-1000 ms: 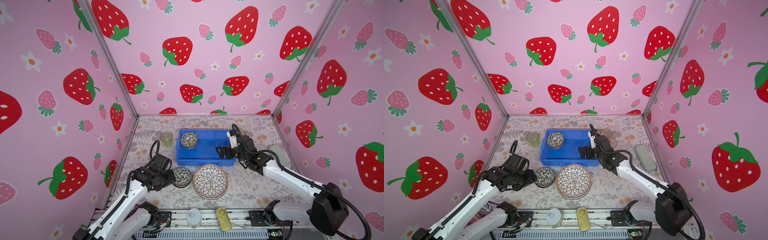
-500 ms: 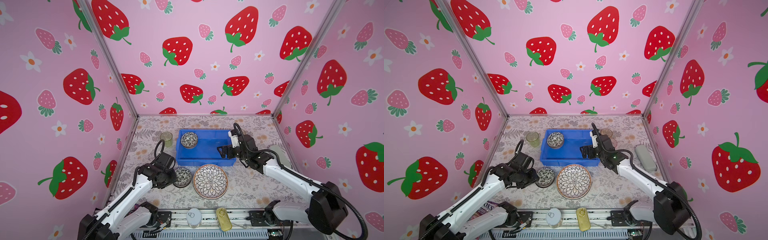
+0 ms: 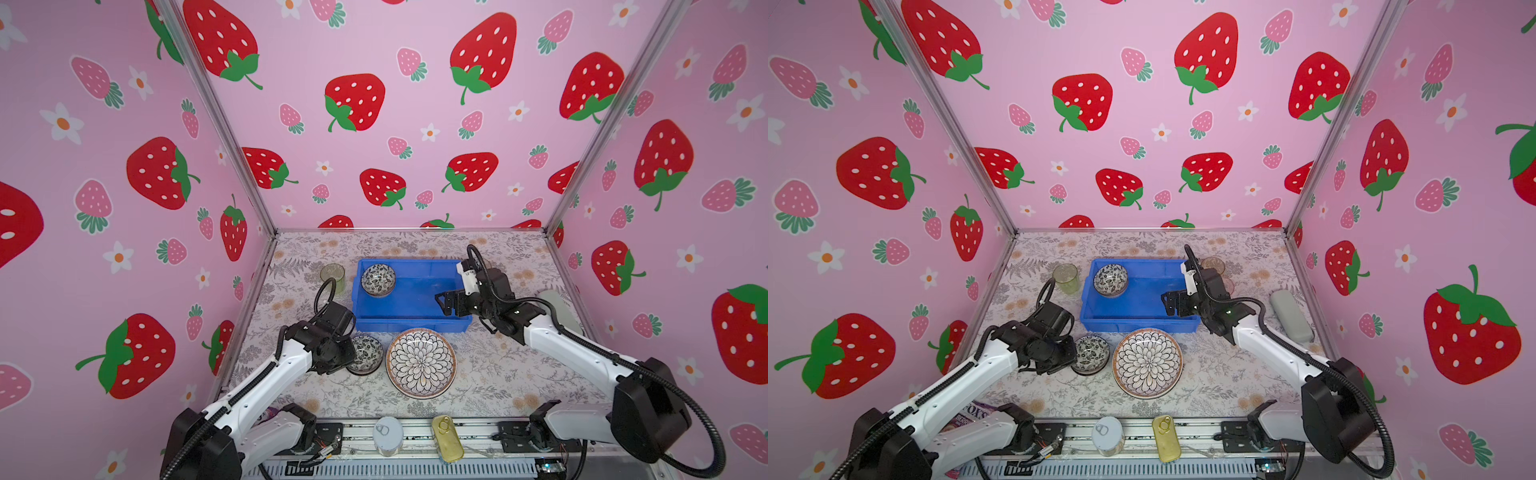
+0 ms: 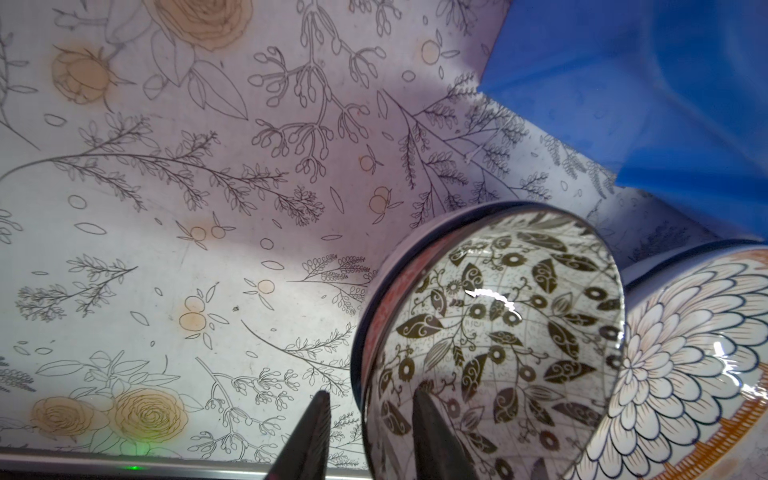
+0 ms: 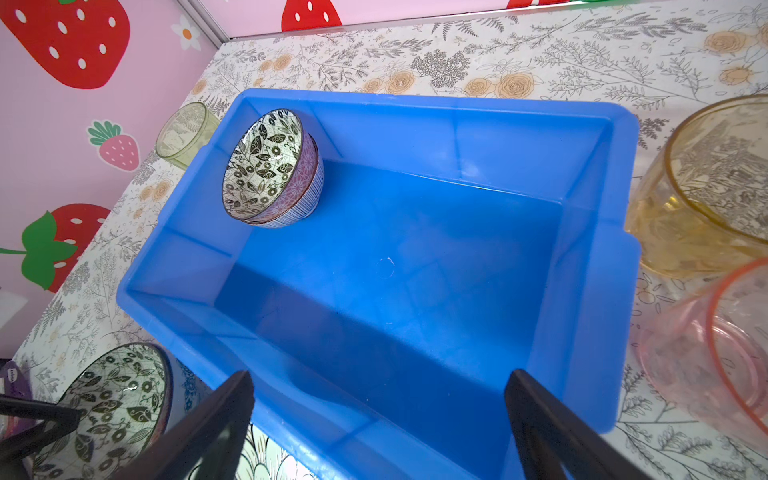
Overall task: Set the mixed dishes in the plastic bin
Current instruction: 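Close left gripper on the rim of the next leaf-patterned bowl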
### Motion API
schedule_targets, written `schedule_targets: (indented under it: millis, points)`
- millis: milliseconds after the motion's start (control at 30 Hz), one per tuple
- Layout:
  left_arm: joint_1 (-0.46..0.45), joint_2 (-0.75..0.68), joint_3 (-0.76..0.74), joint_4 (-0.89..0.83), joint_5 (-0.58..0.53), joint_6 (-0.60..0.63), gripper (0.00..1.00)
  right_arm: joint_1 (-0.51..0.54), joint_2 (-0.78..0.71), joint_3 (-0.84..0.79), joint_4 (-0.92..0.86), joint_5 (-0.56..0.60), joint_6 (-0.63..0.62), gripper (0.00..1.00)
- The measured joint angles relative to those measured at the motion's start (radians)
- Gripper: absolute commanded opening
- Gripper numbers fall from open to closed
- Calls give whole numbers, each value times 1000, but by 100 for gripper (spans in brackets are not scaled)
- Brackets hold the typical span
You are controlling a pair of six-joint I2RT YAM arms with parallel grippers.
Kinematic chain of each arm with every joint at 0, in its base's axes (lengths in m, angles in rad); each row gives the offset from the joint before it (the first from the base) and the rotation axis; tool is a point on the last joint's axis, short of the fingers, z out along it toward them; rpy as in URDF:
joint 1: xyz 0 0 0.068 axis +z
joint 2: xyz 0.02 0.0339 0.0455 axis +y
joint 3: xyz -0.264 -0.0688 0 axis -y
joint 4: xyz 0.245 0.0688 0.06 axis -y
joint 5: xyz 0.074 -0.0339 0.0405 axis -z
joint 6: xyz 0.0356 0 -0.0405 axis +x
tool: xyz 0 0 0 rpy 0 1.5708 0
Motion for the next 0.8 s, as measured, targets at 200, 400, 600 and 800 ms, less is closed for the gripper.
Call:
schedule_targets:
  millis: [200,400,600,800]
  points:
    - [0,6,2,1,-2,6,29,-8,3,0,0,-11,-2,96]
    - [-1,7,5,2,-8,10,26,-11,8,0,1,-21,-4,96]
    - [-3,22,5,5,-10,15,24,-11,10,0,2,-26,-4,96]
    - [-3,32,11,5,-11,18,20,-15,10,0,4,-32,-4,95]
